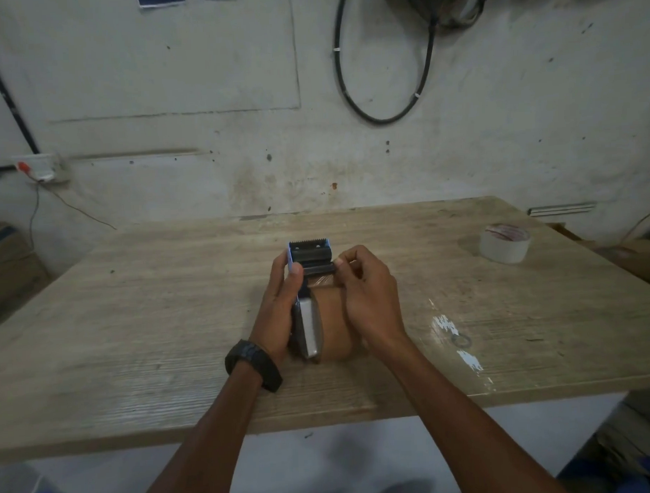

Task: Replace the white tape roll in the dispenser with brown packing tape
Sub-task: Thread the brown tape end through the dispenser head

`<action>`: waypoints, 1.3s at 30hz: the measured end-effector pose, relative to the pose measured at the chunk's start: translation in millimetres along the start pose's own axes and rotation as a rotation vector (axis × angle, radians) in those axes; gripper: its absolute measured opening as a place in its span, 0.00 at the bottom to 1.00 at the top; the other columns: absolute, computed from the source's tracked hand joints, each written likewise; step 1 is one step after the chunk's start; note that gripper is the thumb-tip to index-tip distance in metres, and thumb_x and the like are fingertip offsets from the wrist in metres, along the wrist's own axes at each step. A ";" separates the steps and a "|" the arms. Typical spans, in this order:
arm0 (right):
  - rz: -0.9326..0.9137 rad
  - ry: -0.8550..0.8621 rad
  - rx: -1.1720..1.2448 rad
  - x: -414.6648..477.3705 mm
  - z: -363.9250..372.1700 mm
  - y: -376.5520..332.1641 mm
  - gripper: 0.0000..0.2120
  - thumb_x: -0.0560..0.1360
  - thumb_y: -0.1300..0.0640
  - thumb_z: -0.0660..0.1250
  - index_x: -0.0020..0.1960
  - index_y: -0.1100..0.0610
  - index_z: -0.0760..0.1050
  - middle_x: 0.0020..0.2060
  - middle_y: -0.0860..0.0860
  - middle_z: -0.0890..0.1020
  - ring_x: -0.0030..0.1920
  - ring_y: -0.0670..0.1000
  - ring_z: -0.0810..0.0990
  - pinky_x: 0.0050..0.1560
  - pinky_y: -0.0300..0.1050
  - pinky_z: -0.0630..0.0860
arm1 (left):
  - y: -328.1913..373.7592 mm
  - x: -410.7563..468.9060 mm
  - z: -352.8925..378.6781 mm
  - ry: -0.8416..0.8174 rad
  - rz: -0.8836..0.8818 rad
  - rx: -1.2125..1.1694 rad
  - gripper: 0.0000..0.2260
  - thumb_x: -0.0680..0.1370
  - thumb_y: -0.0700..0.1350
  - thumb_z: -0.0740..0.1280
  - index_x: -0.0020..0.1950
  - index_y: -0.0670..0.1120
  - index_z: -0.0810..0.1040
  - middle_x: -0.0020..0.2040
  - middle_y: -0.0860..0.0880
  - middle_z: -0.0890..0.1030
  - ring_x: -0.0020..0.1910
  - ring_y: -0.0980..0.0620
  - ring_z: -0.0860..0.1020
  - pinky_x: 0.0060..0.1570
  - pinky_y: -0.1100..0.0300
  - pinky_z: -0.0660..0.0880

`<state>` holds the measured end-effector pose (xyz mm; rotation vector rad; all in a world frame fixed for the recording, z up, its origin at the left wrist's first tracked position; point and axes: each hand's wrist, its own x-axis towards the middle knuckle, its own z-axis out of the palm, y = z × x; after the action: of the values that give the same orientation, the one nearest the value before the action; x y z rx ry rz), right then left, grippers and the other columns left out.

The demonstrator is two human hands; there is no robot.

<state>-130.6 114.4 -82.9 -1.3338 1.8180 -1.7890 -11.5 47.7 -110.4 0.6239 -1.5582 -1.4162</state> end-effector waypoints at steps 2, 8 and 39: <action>-0.033 -0.030 -0.051 3.0 -4.3 0.3 0.07 0.81 0.56 0.64 0.44 0.54 0.76 0.38 0.45 0.81 0.38 0.41 0.77 0.35 0.29 0.69 | 1.4 -0.6 -2.3 -0.028 -0.020 -0.004 0.23 0.74 0.66 0.61 0.67 0.62 0.72 0.62 0.55 0.81 0.61 0.51 0.81 0.60 0.49 0.77; -0.188 -0.079 -0.132 5.1 -10.8 4.1 0.06 0.81 0.58 0.63 0.45 0.54 0.75 0.38 0.46 0.81 0.40 0.43 0.79 0.38 0.33 0.72 | 1.6 -1.5 -2.5 -0.071 -0.080 -0.042 0.20 0.72 0.62 0.65 0.63 0.59 0.76 0.57 0.51 0.85 0.58 0.46 0.83 0.62 0.43 0.77; -0.233 -0.331 -0.340 35.5 -31.9 -22.4 0.05 0.74 0.62 0.71 0.47 0.56 0.85 0.34 0.47 0.85 0.31 0.40 0.82 0.37 0.34 0.80 | 1.0 -3.6 -7.5 -0.055 -0.014 0.021 0.21 0.72 0.67 0.64 0.62 0.61 0.78 0.61 0.42 0.82 0.59 0.36 0.80 0.63 0.31 0.71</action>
<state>-164.0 113.1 -42.0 -1.9086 1.8935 -1.2844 -3.2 47.2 -111.0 0.6137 -1.6166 -1.4397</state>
